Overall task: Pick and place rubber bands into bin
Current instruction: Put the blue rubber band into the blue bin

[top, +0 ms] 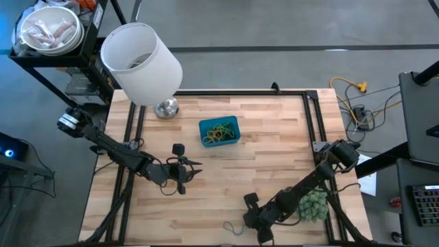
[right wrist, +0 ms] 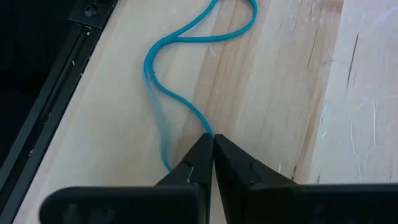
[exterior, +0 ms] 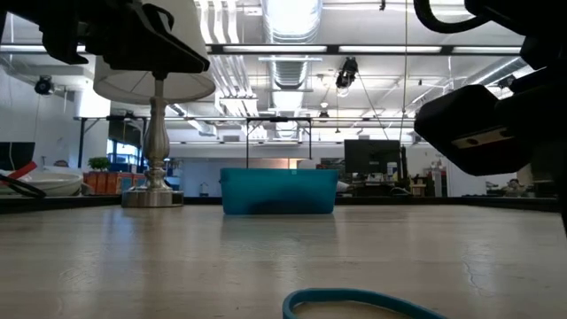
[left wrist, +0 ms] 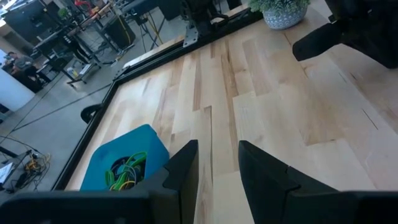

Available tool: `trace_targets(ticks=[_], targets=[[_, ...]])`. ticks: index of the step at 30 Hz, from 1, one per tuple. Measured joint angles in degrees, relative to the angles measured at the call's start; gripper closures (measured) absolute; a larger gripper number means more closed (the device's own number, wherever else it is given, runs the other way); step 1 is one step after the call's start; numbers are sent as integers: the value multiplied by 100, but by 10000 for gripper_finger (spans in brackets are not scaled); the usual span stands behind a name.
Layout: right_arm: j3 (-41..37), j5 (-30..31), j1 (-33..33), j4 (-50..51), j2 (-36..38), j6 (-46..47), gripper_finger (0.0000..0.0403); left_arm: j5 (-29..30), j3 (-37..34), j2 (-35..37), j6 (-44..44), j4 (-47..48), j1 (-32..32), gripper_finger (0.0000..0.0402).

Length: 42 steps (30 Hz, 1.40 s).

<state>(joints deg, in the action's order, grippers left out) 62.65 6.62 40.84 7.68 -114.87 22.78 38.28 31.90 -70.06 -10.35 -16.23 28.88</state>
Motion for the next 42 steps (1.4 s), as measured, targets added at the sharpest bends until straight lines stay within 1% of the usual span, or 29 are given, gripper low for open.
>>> trace_targets(ticks=[8, 13, 17, 29, 39, 42], targets=[[-40, -12, 68, 94, 220, -40, 395, 0, 0, 0, 0, 2, 2, 304], [-68, 175, 133, 409, 465, -325, 395, -1, 0, -2, 0, 1, 4, 304], [-63, 604, 138, 569, 640, -477, 395, -1, 0, -2, 2, 7, 4, 304], [-53, 1803, 98, 884, 782, -1129, 395, -2, 0, -2, 4, 1, 4, 304], [-39, 3076, 62, 834, 1261, -2137, 395, -1, -2, -2, 7, 3, 4, 304], [-37, 3636, 50, 798, 1404, -2460, 395, -2, -2, -2, 7, 2, 4, 304]])
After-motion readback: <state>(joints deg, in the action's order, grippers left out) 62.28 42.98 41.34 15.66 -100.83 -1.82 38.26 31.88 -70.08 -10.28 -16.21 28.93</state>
